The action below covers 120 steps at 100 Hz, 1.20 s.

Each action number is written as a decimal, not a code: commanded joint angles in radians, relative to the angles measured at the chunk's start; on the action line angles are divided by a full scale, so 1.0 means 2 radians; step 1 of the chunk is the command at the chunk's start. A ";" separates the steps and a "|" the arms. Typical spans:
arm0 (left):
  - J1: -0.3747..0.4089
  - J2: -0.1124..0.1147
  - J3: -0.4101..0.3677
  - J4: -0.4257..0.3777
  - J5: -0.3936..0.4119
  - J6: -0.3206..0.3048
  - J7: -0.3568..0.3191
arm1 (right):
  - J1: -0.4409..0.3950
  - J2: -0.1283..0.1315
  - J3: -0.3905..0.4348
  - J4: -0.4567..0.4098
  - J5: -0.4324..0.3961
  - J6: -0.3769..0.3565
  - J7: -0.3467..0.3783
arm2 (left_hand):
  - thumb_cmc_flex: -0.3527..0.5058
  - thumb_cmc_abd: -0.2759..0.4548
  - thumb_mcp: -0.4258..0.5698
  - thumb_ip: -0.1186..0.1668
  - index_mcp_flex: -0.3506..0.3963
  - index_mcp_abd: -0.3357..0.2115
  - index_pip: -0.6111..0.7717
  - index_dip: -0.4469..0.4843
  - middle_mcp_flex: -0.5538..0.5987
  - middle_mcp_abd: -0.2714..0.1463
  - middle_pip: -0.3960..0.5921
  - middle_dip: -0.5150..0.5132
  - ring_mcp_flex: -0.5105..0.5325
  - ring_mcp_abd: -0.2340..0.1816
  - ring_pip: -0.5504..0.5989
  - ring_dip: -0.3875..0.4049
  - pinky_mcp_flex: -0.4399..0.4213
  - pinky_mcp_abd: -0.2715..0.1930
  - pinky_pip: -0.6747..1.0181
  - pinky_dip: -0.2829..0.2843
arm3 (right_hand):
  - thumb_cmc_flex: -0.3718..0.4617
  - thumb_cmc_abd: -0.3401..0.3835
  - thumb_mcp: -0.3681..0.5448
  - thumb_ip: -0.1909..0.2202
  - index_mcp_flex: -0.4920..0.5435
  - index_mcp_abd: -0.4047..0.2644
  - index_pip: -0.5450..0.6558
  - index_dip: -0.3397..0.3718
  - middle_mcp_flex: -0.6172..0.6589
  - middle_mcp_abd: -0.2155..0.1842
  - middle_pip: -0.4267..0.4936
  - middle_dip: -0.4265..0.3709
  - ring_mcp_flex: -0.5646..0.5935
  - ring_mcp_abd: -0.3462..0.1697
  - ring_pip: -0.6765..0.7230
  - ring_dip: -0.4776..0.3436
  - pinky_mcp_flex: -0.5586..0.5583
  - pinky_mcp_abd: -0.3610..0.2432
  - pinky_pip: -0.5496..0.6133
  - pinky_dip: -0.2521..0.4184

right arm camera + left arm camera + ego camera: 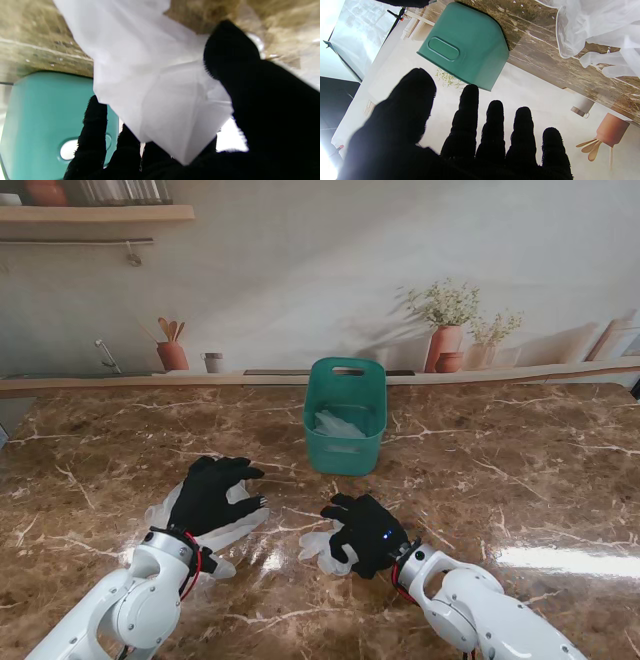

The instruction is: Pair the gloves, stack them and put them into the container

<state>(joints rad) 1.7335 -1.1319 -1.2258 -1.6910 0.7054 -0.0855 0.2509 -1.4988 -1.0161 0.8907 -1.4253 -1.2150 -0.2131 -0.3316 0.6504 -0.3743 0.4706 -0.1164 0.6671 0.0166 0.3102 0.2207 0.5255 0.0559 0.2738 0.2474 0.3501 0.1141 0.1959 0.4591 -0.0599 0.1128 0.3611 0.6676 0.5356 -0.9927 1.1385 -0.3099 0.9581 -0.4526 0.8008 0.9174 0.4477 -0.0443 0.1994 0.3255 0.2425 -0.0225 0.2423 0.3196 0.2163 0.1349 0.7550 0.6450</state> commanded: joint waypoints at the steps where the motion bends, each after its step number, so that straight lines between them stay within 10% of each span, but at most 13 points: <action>1: 0.004 0.000 0.000 -0.001 0.001 -0.002 -0.001 | -0.001 -0.002 0.000 0.009 0.009 0.006 0.011 | 0.008 0.020 -0.013 0.014 0.014 -0.016 0.006 0.005 -0.002 -0.011 -0.011 -0.006 -0.015 -0.023 -0.015 -0.006 -0.011 0.002 -0.020 0.009 | -0.001 -0.010 -0.014 -0.018 -0.011 -0.012 -0.001 0.010 -0.016 0.029 -0.018 -0.036 -0.004 0.052 -0.029 -0.041 0.009 0.049 -0.023 -0.027; 9: 0.004 0.000 -0.001 -0.002 0.000 0.000 -0.002 | -0.002 -0.008 0.002 0.013 0.036 0.014 0.025 | 0.008 0.020 -0.013 0.014 0.016 -0.017 0.007 0.005 -0.003 -0.011 -0.011 -0.006 -0.016 -0.021 -0.015 -0.006 -0.012 0.003 -0.021 0.009 | 0.007 -0.017 -0.018 -0.020 -0.003 -0.002 0.021 0.006 0.010 0.065 -0.011 -0.078 0.058 0.124 -0.032 -0.077 0.063 0.092 0.006 -0.072; 17: 0.004 0.000 -0.001 -0.002 -0.001 0.000 -0.002 | -0.002 -0.011 0.004 0.015 0.056 0.024 0.045 | 0.008 0.021 -0.013 0.014 0.017 -0.018 0.008 0.006 -0.002 -0.012 -0.011 -0.006 -0.016 -0.021 -0.016 -0.006 -0.012 0.004 -0.022 0.010 | 0.014 -0.023 -0.019 -0.022 0.006 0.002 0.028 0.005 0.030 0.076 0.002 -0.081 0.114 0.140 -0.013 -0.074 0.106 0.100 0.029 -0.081; 27: 0.003 0.000 0.000 -0.002 -0.001 -0.002 -0.003 | -0.001 -0.012 0.003 0.017 0.070 0.030 0.069 | 0.007 0.021 -0.014 0.014 0.019 -0.019 0.011 0.007 -0.001 -0.012 -0.011 -0.005 -0.016 -0.020 -0.015 -0.006 -0.013 0.005 -0.023 0.011 | 0.035 -0.025 -0.019 -0.020 0.016 0.009 0.038 0.025 0.106 0.046 0.049 -0.056 0.240 0.099 0.023 -0.044 0.179 0.072 0.107 -0.111; 35: 0.003 0.000 0.000 -0.002 -0.001 -0.002 -0.004 | 0.003 -0.011 -0.003 0.023 0.071 0.029 0.071 | 0.007 0.021 -0.016 0.014 0.021 -0.020 0.012 0.008 -0.001 -0.013 -0.012 -0.005 -0.017 -0.021 -0.016 -0.006 -0.013 0.005 -0.024 0.011 | 0.068 -0.018 -0.013 -0.003 0.024 0.020 0.041 0.060 0.221 -0.010 0.115 0.044 0.372 0.033 0.096 0.043 0.254 0.028 0.182 -0.099; 44: 0.002 0.000 0.000 -0.001 -0.001 -0.002 -0.004 | 0.007 -0.010 -0.010 0.029 0.074 0.026 0.073 | 0.008 0.021 -0.017 0.014 0.023 -0.022 0.014 0.009 -0.003 -0.013 -0.013 -0.006 -0.017 -0.021 -0.016 -0.006 -0.014 0.005 -0.026 0.012 | 0.108 -0.007 -0.009 0.008 0.032 0.031 0.051 0.066 0.324 -0.038 0.152 0.187 0.450 0.014 0.168 0.141 0.307 -0.008 0.243 -0.080; 58: 0.001 0.000 0.001 0.001 -0.001 -0.005 0.001 | 0.012 -0.010 -0.018 0.036 0.073 0.020 0.061 | 0.008 0.021 -0.018 0.014 0.029 -0.025 0.018 0.011 0.000 -0.016 -0.013 -0.006 -0.015 -0.021 -0.016 -0.006 -0.015 0.005 -0.028 0.013 | 0.135 -0.016 -0.003 0.014 0.058 0.041 0.059 0.049 0.367 -0.056 0.191 0.259 0.481 0.007 0.252 0.190 0.352 -0.030 0.284 -0.060; 120: 0.000 0.000 0.002 0.000 -0.005 -0.004 -0.004 | 0.014 -0.024 0.098 -0.105 0.033 0.007 0.023 | 0.008 0.025 -0.024 0.015 0.028 -0.024 0.018 0.013 0.001 -0.013 -0.013 -0.005 -0.018 -0.022 -0.017 -0.006 -0.015 0.005 -0.038 0.020 | 0.138 -0.020 0.000 0.014 0.061 0.045 0.058 0.034 0.372 -0.051 0.188 0.267 0.488 0.012 0.271 0.198 0.377 -0.037 0.288 -0.055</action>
<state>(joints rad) 1.7302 -1.1315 -1.2246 -1.6913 0.6978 -0.0936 0.2457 -1.5229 -1.0578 1.0662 -1.6133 -1.1490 -0.2137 -0.2958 0.6506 -0.3534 0.4575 -0.1164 0.7086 -0.0049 0.3348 0.2425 0.5255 0.0468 0.2732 0.2456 0.3501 0.1139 0.1956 0.4589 -0.0711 0.1218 0.3254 0.6939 0.7550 -1.0171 1.1330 -0.3337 1.0607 -0.3669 0.8974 0.9971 1.1628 -0.1118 0.5428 0.8368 1.1674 0.0042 0.7619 0.6958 0.9512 0.0962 1.2954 0.5100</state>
